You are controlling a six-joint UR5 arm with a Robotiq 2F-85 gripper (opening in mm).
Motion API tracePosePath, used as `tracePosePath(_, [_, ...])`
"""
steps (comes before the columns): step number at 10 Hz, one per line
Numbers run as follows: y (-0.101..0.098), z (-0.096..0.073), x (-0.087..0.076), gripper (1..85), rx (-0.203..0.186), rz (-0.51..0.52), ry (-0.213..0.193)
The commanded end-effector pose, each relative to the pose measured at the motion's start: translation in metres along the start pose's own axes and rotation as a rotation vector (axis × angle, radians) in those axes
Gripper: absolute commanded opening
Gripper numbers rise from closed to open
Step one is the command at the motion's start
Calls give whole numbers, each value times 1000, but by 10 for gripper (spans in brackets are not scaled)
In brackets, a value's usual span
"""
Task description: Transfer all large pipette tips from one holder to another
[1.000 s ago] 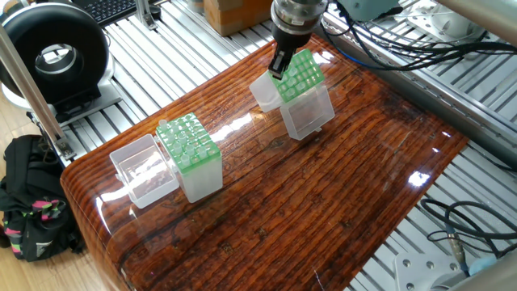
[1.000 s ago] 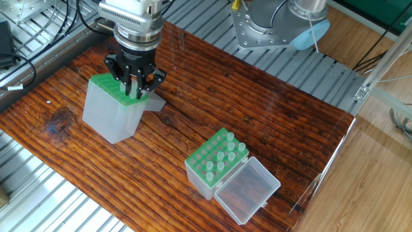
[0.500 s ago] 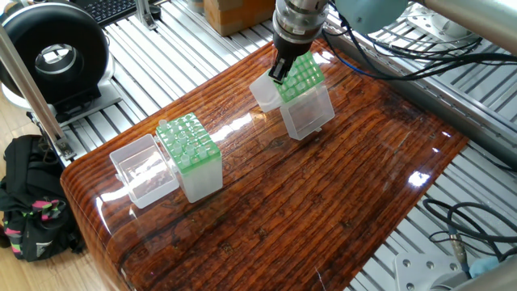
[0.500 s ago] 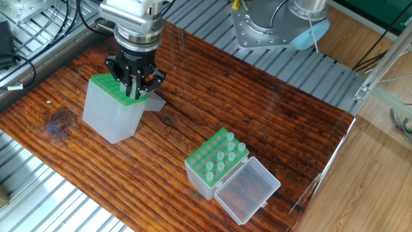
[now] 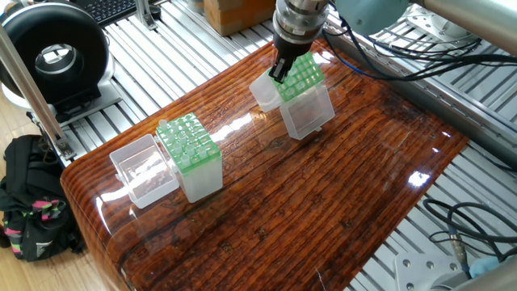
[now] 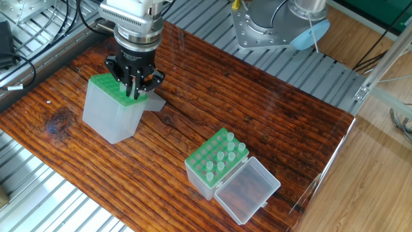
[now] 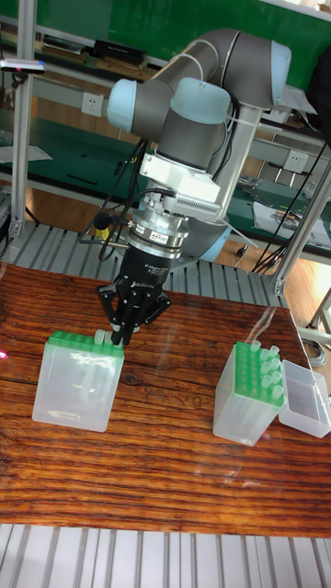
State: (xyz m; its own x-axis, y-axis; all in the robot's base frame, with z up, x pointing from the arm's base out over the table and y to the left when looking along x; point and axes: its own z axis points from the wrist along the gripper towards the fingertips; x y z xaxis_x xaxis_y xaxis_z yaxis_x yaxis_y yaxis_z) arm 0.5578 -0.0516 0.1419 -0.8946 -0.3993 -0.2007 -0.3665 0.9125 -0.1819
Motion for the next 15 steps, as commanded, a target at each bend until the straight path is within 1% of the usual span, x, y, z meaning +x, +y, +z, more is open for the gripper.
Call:
tracePosePath(1, [0,-3,-1,107,-6,17,-6])
tracePosePath(3, [0,-9,-2,63,-11,21,-6])
tracePosePath(5, [1,-12,-3,40,-15,22,-8])
tracePosePath(9, [1,-34,-5,30,-22,14,12])
tracePosePath(10, [-7,-41,-12,20,-7,2,20])
tracePosePath(11, [-14,-48,-18,10,-5,-11,29])
tracePosePath(14, [-27,-74,-29,10,-33,-40,60])
tracePosePath(15, [-30,-83,-32,10,-36,-49,70])
